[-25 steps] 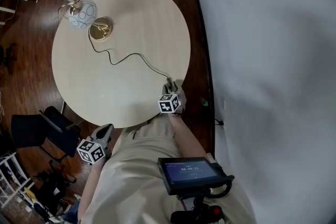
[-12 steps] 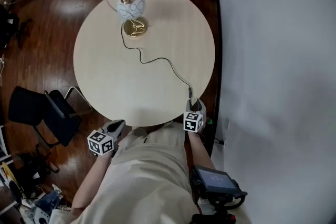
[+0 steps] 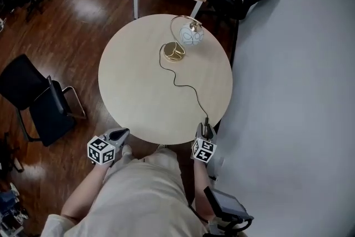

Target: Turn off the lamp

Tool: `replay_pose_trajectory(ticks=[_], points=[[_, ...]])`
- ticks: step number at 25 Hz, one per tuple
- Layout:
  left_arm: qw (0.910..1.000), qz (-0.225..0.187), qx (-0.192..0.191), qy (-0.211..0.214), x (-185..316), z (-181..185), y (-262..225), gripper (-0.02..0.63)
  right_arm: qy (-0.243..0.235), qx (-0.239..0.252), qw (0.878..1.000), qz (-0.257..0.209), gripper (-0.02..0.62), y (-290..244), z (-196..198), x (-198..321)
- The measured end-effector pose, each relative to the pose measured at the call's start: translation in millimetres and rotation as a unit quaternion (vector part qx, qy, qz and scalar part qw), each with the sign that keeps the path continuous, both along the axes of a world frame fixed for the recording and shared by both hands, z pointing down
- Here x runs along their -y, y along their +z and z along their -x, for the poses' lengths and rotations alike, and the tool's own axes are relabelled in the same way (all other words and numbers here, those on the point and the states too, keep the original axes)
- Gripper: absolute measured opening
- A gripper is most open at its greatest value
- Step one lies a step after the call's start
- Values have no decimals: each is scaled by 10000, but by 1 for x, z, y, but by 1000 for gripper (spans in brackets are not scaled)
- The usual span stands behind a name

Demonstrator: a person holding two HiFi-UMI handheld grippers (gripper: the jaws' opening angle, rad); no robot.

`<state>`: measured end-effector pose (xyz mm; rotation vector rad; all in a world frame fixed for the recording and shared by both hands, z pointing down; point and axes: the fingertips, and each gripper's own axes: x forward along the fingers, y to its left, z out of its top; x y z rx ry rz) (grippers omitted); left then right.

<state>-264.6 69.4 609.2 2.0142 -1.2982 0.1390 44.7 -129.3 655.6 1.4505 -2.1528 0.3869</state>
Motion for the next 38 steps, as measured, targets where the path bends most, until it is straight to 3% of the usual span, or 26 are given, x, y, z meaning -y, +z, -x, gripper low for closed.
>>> replay_pose_trajectory(ticks=[4,9,15,25,31,38], points=[[9992,-375,-2,-138,-28,33,-17,-15,-188,-15,9995,-264,139,-31,37,-29],[9969,-752,-104,-211,-62,59,-24,-15,-482,521,9968,-357,127,-77,83,-73],[9970,-747,-195,-80,-103,70,-10,-15,-971,583,9918,-589,104,-122,117,-132],[9971,-745,-38,-119,-142,40,-13,-15,-1368,696,9863,-603,94,-130,82,-184],[9976,-623,292,96,-151,-20,-13,-15,-1694,759,9796,-774,95,-149,43,-222],[9947,-615,618,550,-185,-87,-20,-15,-1587,1245,9755,-882,94,-160,-10,-276]])
